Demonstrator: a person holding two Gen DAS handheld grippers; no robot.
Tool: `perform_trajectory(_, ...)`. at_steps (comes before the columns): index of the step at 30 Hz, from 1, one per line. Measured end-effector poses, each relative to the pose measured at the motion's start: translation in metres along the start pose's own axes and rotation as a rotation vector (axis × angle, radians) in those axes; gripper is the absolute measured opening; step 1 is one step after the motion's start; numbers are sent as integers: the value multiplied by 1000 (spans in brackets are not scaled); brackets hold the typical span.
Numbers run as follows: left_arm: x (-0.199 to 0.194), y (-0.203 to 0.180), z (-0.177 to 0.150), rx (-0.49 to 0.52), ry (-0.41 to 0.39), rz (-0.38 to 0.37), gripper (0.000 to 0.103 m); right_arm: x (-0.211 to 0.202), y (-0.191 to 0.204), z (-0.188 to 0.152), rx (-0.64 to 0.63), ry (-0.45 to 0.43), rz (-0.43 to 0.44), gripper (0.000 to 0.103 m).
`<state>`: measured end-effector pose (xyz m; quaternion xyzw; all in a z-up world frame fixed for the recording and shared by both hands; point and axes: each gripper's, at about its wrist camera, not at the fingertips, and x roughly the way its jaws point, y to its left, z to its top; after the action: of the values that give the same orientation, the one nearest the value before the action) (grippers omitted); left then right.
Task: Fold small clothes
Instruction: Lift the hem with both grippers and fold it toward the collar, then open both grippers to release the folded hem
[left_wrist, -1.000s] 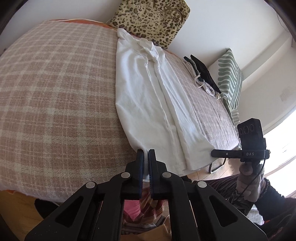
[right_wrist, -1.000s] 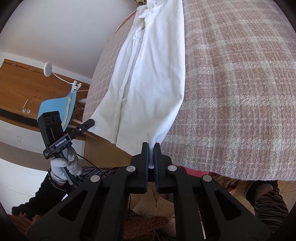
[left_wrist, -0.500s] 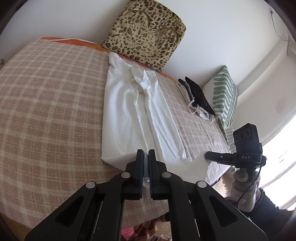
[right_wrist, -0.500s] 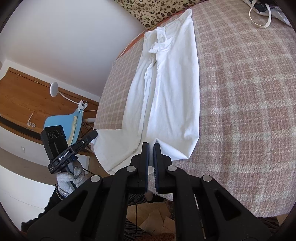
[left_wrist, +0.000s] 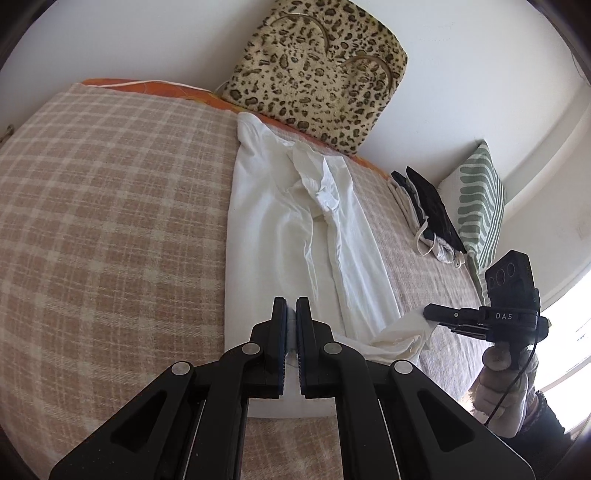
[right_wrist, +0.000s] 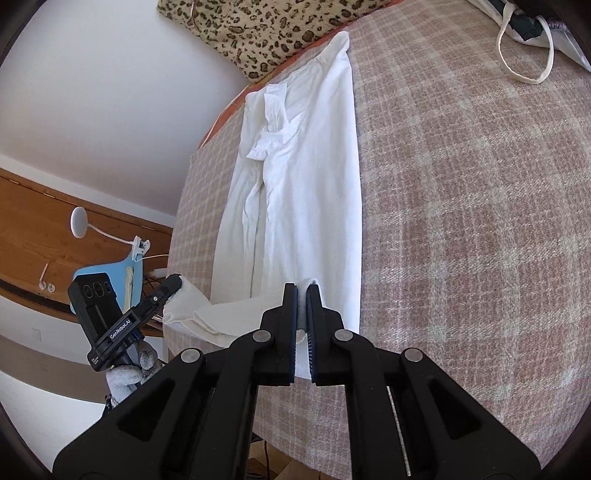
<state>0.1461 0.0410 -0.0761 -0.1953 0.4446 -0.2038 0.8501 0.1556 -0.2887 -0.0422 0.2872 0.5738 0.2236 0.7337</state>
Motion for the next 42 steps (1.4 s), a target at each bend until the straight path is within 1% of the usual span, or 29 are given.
perform_trajectory(6, 15, 6, 8, -20, 13, 23, 4, 13, 0, 14, 3, 9, -31, 6)
perform_trajectory(8, 17, 7, 10, -13, 19, 51, 8, 17, -4, 17, 16, 16, -41, 6)
perform_trajectory(9, 16, 8, 11, -14, 14, 72, 14, 17, -6, 19, 27, 16, -41, 7)
perform_trajectory(10, 14, 9, 13, -18, -1, 88, 17, 16, -9, 21, 40, 17, -35, 10)
perform_trajectory(11, 10, 11, 15, -25, -15, 106, 18, 14, -12, 23, 54, 11, -31, 13)
perform_trajectory(12, 6, 14, 17, -37, -31, 121, 21, 10, -14, 25, 66, -2, -30, 28)
perform_trajectory(13, 1, 18, 19, -54, -51, 135, 26, 4, -15, 27, 71, -25, -27, 45)
perform_trajectory(14, -3, 21, 21, -63, -68, 137, 26, -3, -16, 28, 73, -60, -21, 51)
perform_trajectory(15, -7, 23, 21, -62, -78, 133, 26, -11, -16, 28, 69, -90, -24, 54)
perform_trajectory(17, -11, 23, 20, -37, -84, 134, 26, -20, -12, 28, 37, -109, -50, 54)
perform_trajectory(19, -10, 21, 16, -5, -84, 106, 26, -24, -8, 23, -8, -121, -59, 54)
perform_trajectory(20, -7, 20, 14, 12, -71, 103, 26, -22, -5, 20, -36, -122, -73, 54)
perform_trajectory(22, 5, 17, 9, 48, -29, 94, 26, -14, 1, 15, -96, -104, -109, 54)
perform_trajectory(25, 23, 10, 4, 100, 34, 102, 26, 1, 10, 10, -176, -92, -158, 52)
perform_trajectory(29, 34, -3, 2, 174, 47, 122, 26, 17, 24, 4, -283, -77, -200, 52)
perform_trajectory(31, 39, -6, 2, 199, 52, 136, 26, 25, 29, 2, -327, -73, -242, 52)
perform_trajectory(33, 45, -8, 1, 217, 64, 147, 26, 32, 30, 0, -347, -65, -273, 52)
perform_trajectory(37, 55, -10, -1, 254, 85, 175, 26, 41, 29, -1, -358, -47, -290, 52)
perform_trajectory(40, 57, -10, -1, 258, 85, 204, 26, 44, 31, 0, -372, -44, -303, 52)
perform_trajectory(42, 56, -11, 0, 261, 77, 207, 27, 45, 31, 1, -375, -43, -304, 52)
